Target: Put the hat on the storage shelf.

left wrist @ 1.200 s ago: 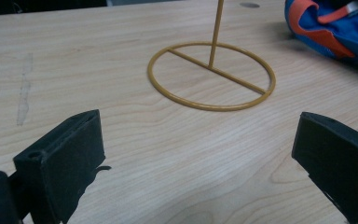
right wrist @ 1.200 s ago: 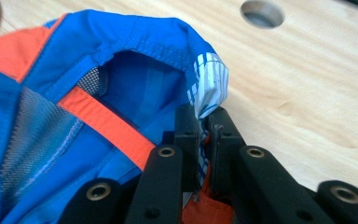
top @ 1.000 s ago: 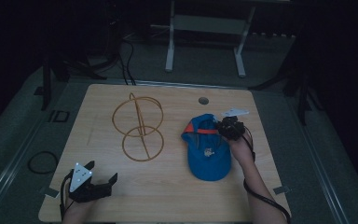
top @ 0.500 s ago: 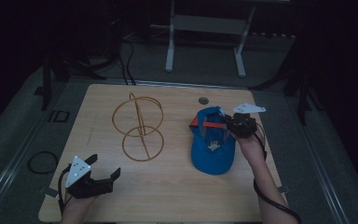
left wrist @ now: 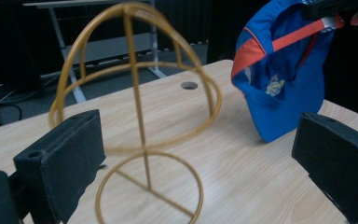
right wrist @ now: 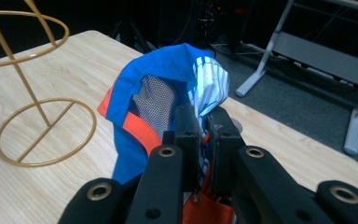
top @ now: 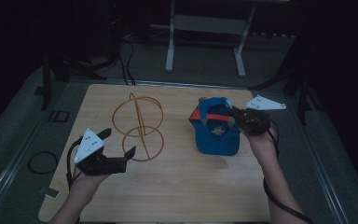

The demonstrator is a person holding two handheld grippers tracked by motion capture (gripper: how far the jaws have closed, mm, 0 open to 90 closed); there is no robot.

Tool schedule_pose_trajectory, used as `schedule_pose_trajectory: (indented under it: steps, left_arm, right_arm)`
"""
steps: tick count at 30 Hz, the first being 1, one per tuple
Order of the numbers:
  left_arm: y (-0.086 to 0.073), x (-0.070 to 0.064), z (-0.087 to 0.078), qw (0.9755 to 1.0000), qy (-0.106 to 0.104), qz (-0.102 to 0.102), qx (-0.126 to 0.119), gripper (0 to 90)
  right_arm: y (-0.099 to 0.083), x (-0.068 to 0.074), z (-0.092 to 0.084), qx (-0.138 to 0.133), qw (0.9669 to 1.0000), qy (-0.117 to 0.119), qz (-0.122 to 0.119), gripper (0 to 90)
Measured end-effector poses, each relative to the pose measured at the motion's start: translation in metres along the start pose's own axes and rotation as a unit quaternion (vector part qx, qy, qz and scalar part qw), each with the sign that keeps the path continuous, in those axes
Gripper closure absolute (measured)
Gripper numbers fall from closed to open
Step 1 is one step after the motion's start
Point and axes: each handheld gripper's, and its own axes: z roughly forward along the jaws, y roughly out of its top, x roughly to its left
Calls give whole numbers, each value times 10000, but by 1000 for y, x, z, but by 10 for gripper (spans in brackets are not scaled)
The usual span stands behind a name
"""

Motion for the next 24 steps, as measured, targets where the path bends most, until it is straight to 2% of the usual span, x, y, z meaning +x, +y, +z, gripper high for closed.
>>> schedule_pose_trajectory:
  steps: [6, 16, 24]
  left_arm:
    - [30, -12, 22, 9993, -162, 333, 63, 27]
    - [70, -37, 63, 9966, -482, 654, 118, 27]
    - [85, -60, 99, 9917, -715, 1017, 330, 28]
  right_arm:
    - [5, 4, -9, -103, 9999, 19, -34, 846]
    - [10, 9, -22, -245, 9997, 76, -36, 846]
    - [14, 19, -36, -410, 9989, 224, -107, 847]
